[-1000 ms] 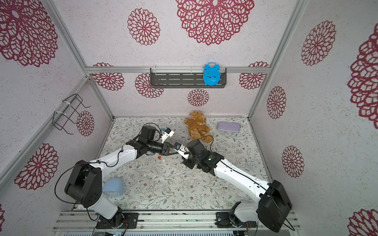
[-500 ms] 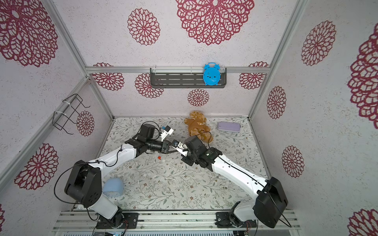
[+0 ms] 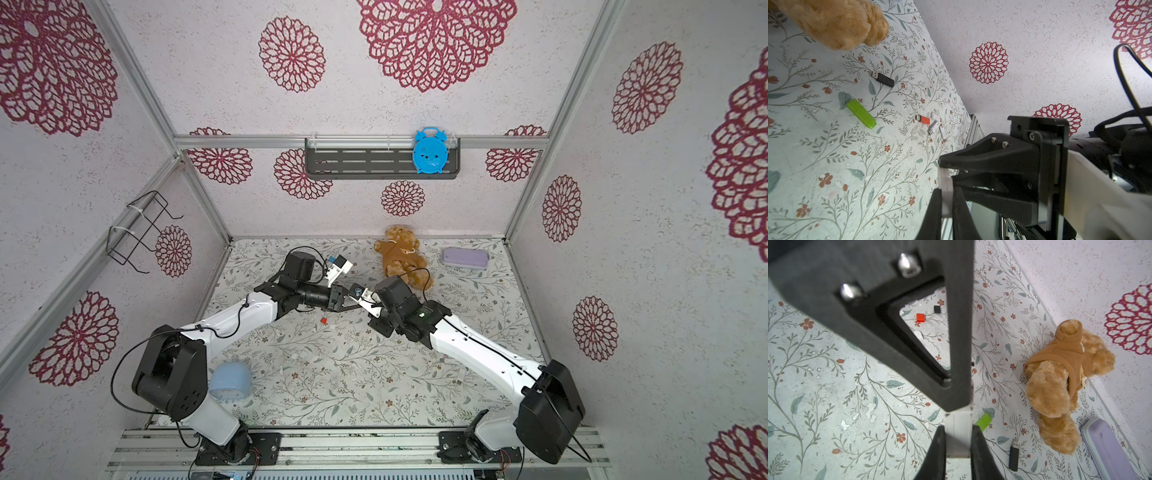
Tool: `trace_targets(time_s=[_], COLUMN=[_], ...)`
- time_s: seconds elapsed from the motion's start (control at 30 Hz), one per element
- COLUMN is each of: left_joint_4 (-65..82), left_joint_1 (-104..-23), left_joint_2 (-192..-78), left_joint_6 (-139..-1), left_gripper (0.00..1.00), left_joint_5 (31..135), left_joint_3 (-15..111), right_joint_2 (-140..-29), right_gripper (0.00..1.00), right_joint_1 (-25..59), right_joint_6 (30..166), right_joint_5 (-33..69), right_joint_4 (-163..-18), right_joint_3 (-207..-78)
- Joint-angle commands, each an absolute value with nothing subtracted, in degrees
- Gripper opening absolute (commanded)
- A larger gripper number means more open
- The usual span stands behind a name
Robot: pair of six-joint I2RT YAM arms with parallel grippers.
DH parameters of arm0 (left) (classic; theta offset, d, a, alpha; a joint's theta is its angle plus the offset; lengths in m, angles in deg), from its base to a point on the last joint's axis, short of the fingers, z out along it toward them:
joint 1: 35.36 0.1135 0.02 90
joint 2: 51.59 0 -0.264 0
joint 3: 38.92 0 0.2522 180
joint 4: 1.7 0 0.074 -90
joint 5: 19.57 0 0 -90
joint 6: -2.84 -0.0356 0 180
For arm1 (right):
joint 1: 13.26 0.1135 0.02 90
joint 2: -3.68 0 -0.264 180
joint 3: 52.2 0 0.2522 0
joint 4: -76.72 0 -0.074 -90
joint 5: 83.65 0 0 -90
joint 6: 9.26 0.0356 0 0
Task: Close the usb drive cover
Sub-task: Close the cover of the USB drive.
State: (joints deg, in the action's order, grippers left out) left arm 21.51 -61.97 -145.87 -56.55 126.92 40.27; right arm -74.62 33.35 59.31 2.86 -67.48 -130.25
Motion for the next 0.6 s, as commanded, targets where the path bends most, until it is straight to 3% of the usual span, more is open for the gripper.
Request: trace_targets(time_s=[0.0,0.17,0.33,0.57], left_joint_4=[23.7,31.1,28.4,18.5], left_joint_1=[-65.7,-66.0,-66.4,-66.4], left_joint_2=[-148.0,-149.0,-148.6,-147.6], left_joint_6=[-56.7,-61.8,-60.5,-53.4], left_gripper=[0.1,0.1,0.1,0.1], left_joint_5=[132.4,131.3,132.9,133.3], left_joint_3=[39.8,41.7,41.1,39.2], right_joint_2=[-73.3,-74.1,-74.5,-73.2], right_gripper=[0.16,0.14,0.14,0.14], right_joint_1=[37.4,39.2,34.8,35.0], right_joint_6=[57.1,51.8,56.4,59.5], right_joint_5=[7.4,2.2,10.8,16.2], right_joint_4=[-87.4,-86.6,-84.4,-88.1], right_joint_3=[-136.2,-137.1,-139.3,-135.3])
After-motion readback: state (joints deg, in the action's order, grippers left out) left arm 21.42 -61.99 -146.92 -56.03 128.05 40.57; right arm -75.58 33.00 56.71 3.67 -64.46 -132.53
